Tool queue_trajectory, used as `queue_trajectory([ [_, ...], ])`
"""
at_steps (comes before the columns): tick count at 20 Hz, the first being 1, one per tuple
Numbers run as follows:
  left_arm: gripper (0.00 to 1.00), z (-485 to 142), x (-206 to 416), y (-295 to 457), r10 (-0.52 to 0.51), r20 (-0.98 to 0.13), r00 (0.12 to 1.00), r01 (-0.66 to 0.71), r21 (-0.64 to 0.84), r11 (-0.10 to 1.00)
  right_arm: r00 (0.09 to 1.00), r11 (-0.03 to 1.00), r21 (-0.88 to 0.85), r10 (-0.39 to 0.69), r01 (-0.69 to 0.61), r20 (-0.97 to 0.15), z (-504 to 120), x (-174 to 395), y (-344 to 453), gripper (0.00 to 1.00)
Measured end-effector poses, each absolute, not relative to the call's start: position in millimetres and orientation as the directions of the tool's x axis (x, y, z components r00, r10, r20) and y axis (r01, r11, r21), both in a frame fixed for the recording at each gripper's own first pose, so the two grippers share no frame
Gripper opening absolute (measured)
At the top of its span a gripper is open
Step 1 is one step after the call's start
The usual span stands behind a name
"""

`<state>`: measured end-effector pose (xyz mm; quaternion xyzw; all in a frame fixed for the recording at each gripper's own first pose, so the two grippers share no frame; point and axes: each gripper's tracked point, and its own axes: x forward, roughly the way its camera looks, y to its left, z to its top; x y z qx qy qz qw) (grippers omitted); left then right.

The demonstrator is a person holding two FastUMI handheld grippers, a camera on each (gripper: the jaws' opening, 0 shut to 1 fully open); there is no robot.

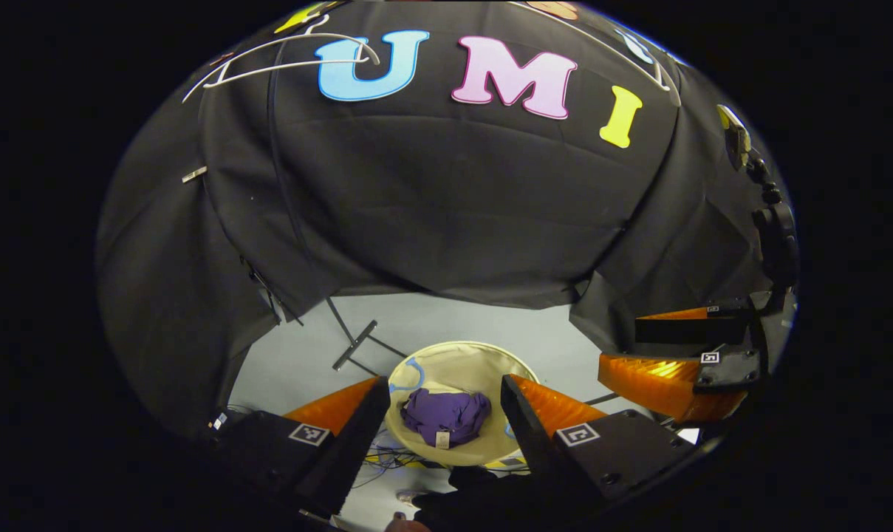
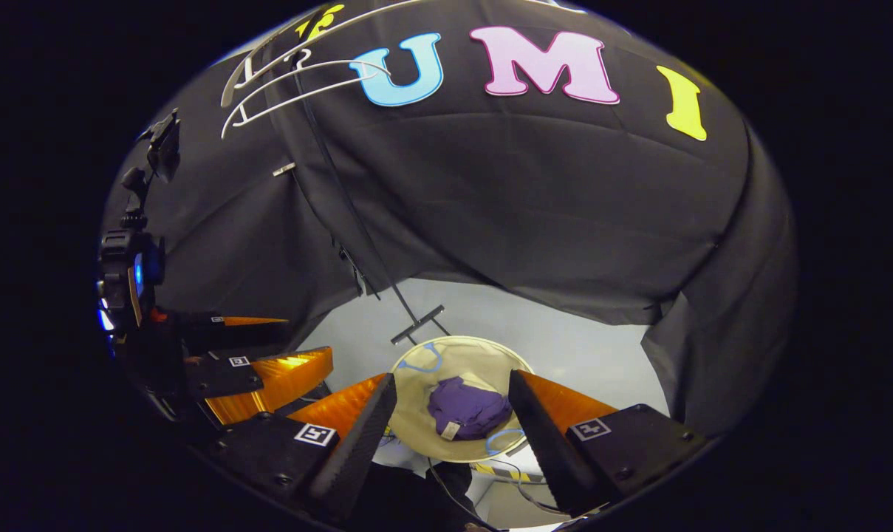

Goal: Grasp the clothes on the hanger with both hands and then place them into the laundry hamper below.

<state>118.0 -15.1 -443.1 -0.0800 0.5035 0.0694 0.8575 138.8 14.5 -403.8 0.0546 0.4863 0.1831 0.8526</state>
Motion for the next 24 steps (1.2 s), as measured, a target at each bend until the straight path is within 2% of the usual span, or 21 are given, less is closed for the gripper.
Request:
queue_trajectory([
  [6, 0.95, -377, 134, 2, 0.059, -0.764, 0.642, -0.168, -0.065, 0.984, 0.600, 0.935, 0.271, 0.355, -0.229, -0.717, -346, 151, 22, 0.99],
  [12, 0.95, -286, 125, 24, 0.063, -0.607, 0.792, -0.125, -0.061, 0.990, 0.755, 0.944, 0.214, 0.328, -0.249, -0.568, -264, 142, 42, 0.99],
  [16, 0.95, -241, 100, 40, 0.056, -0.524, 0.850, -0.095, -0.048, 0.994, 0.838, 0.951, 0.176, 0.308, -0.255, -0.450, -204, 125, 56, 0.98],
  [21, 0.93, -172, 67, 43, 0.003, -0.383, 0.924, -0.022, -0.043, 0.999, 0.922, 0.967, 0.162, 0.240, -0.198, -0.303, -130, 90, 59, 0.98],
  [24, 0.95, -132, 39, 44, -0.021, -0.301, 0.953, 0.008, -0.043, 0.999, 0.960, 0.974, 0.166, 0.186, -0.153, -0.210, -91, 62, 56, 0.98],
])
